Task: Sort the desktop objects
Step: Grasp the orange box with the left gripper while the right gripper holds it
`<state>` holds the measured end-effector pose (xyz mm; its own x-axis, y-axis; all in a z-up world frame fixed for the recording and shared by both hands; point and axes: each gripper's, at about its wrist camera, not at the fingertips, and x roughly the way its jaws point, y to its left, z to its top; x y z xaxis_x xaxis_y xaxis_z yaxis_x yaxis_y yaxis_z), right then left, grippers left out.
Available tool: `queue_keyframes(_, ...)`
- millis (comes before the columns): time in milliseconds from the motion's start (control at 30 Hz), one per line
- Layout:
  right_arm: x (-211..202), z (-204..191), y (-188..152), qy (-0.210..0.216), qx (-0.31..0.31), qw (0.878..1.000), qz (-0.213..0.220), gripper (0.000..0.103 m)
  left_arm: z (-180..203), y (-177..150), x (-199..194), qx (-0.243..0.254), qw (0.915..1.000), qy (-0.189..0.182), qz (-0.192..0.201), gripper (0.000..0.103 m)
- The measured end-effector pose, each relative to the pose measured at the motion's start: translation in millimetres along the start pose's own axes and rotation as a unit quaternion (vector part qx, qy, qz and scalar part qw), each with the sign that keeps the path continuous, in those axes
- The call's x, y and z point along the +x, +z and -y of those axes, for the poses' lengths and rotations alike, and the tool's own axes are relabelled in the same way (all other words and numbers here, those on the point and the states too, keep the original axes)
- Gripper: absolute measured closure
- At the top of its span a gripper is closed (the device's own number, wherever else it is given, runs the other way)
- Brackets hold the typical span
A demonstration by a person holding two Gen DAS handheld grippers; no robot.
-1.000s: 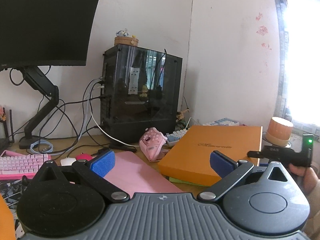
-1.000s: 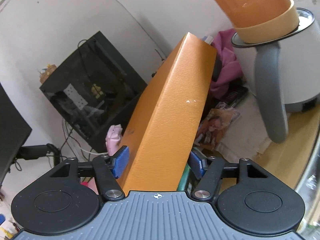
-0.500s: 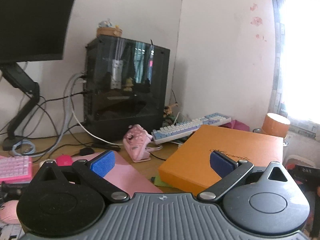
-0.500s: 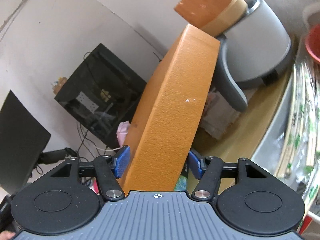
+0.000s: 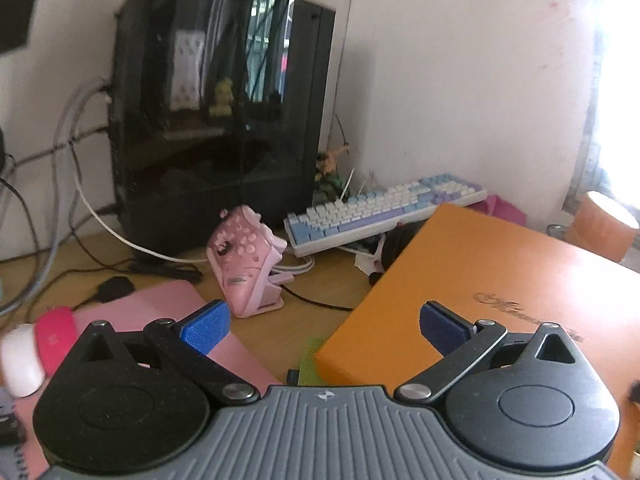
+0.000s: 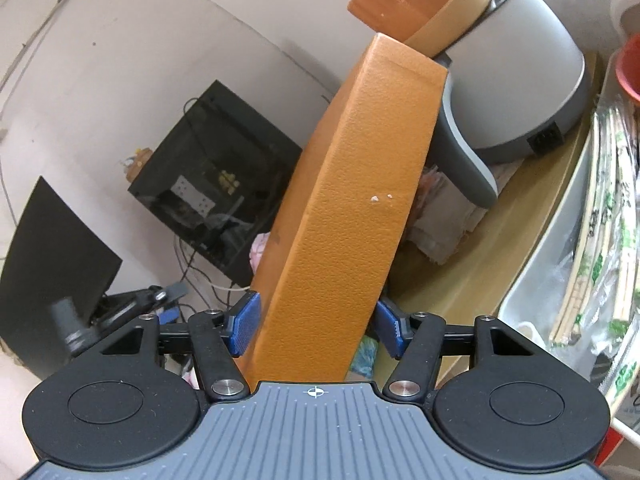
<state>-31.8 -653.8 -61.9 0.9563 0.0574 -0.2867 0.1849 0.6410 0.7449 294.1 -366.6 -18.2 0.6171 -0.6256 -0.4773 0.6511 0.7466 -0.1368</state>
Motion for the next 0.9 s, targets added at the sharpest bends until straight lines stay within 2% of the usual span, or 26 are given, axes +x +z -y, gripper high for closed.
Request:
queue_keyframes(133, -2, 7, -4, 0.003, 0.007, 1.0, -0.005, 0.039, -10, 6, 42, -0.012, 0.9986, -0.042, -0.03, 0.0)
queue_keyframes(300, -4, 16, -7, 0.01, 0.015, 1.0, -0.011, 0.039, -18, 16, 87, -0.037, 0.9923, -0.099, -0.065, 0.0)
queue_keyframes(333, -4, 16, -7, 0.012, 0.017, 1.0, -0.012, 0.039, -20, 19, 94, -0.045, 0.9882, -0.124, -0.078, 0.0)
queue_keyframes(533, -2, 16, -4, 0.015, 0.011, 1.0, -0.016, 0.038, -13, 27, 121, -0.027, 0.9703, -0.206, -0.124, 0.0)
queue_keyframes(733, -1, 16, -4, 0.019, 0.016, 1.0, -0.015, 0.038, -5, 31, 146, -0.016, 0.9452, -0.278, -0.171, 0.0)
queue_keyframes(833, -1, 11, -3, 0.013, 0.011, 1.0, -0.012, 0.038, 2, 29, 144, -0.01, 0.9443, -0.281, -0.171, 0.002)
queue_keyframes(867, -1, 8, -3, 0.008, 0.006, 1.0, -0.011, 0.039, 3, 29, 142, -0.01, 0.9435, -0.285, -0.169, 0.012)
queue_keyframes(900, -1, 4, -3, 0.004, 0.001, 1.0, -0.01, 0.039, 3, 30, 138, -0.01, 0.9459, -0.28, -0.164, 0.015)
